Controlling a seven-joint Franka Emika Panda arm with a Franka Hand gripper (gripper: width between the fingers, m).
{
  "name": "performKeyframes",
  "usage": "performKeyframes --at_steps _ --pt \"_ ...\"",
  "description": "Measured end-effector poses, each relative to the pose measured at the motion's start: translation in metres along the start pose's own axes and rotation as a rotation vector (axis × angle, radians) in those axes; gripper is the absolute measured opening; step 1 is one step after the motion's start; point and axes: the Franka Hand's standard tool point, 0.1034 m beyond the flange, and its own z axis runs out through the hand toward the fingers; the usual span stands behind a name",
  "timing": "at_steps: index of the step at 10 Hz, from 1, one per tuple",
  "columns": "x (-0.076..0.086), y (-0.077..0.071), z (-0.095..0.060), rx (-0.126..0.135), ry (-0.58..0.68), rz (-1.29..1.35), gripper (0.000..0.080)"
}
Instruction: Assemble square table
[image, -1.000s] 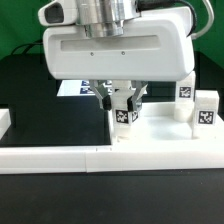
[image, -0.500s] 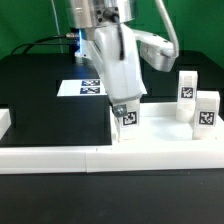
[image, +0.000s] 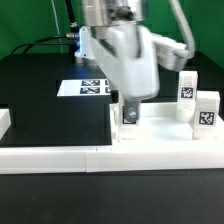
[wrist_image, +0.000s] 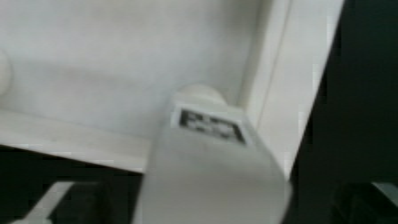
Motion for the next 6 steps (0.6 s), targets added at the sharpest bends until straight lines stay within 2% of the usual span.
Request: performKeyframes --at_steps 1,4,6 --pt "0.0020 0.0008 0.0004 -0.002 -0.001 -0.072 0.0641" --pt "0.0031 0.0011 0.0006 -0.003 0.001 -0.314 0.0648" --pt "0.0049 -0.0026 -0.0005 0.002 0.037 -0.775 0.0648"
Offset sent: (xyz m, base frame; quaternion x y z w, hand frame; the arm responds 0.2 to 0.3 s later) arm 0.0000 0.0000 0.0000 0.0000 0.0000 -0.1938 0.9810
